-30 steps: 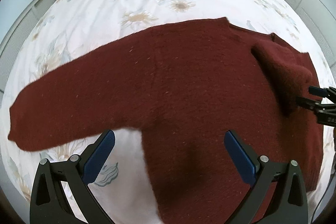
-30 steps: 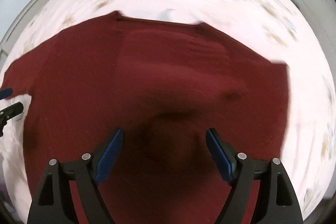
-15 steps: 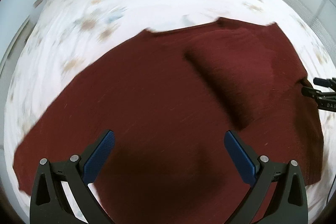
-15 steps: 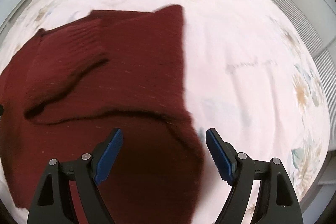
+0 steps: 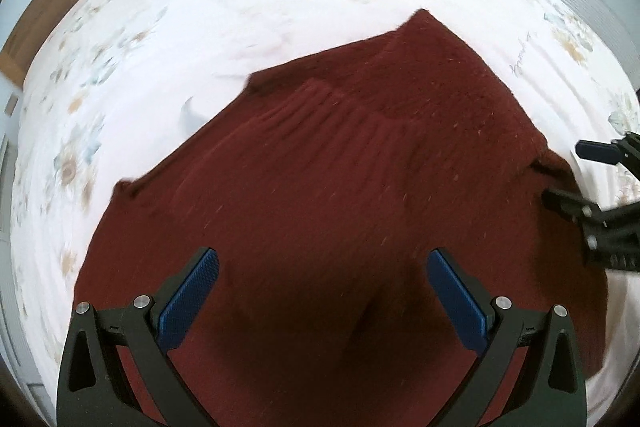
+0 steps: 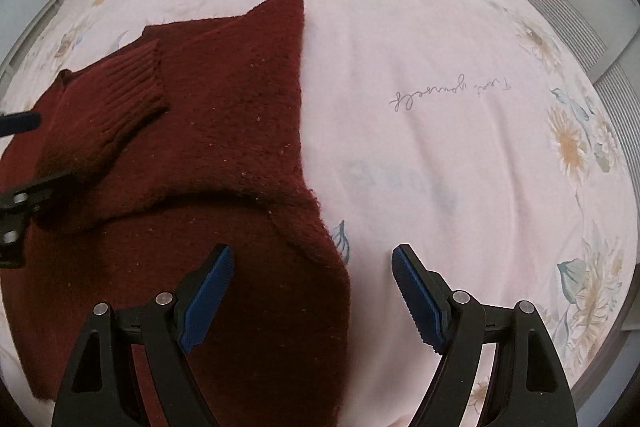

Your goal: Fold small clothes

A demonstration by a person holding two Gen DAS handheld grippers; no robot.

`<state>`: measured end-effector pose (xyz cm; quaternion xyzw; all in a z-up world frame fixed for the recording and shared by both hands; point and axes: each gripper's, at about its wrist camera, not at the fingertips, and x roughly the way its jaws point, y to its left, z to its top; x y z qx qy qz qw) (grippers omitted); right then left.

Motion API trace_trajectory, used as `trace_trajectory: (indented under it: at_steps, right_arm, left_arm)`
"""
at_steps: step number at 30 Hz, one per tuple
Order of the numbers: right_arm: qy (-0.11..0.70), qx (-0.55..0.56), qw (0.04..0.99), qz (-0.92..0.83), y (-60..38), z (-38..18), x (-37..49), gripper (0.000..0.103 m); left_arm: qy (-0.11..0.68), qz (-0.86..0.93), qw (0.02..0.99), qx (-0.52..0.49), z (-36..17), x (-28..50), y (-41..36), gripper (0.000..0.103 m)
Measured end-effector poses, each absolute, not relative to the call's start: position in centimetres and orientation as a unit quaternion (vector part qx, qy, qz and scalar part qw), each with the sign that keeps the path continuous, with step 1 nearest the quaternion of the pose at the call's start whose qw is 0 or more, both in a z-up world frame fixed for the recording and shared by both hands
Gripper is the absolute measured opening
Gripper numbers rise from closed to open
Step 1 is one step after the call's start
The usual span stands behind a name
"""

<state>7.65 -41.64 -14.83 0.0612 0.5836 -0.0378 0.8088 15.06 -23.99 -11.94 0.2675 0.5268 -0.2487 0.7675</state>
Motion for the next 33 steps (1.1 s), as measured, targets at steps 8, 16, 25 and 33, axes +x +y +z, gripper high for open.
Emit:
trace_trajectory:
  at_steps: [8,16,25,33]
  right_arm:
    - [0.588,0.067,0.805,-0.040,-42.4,-15.6,8.2,0.082]
    - [0.587,0.062,0.806,-0.042,-41.5,-15.9,8.2,0.082]
    - [0.562,-0.002,0.826,-0.041,-39.0,-15.1,11.9,0.082]
    - [0.556,0.026,0.830,-0.032,-39.1,-15.4,12.9,0.019]
  left_arm:
    - [0.559,-0.239,0.735,0.300,-16.2,17.2,-26.6,0.083]
    - [0.551,-0.231,0.753,0.275,-15.7,19.3,-25.5,0.014]
    - [0.528,-0.202,0.813,0.142,-9.5,21.0,-16.6,0.014]
    - [0.544,-0.150,0.824,0.052,-8.7,18.3,-8.5,0.014]
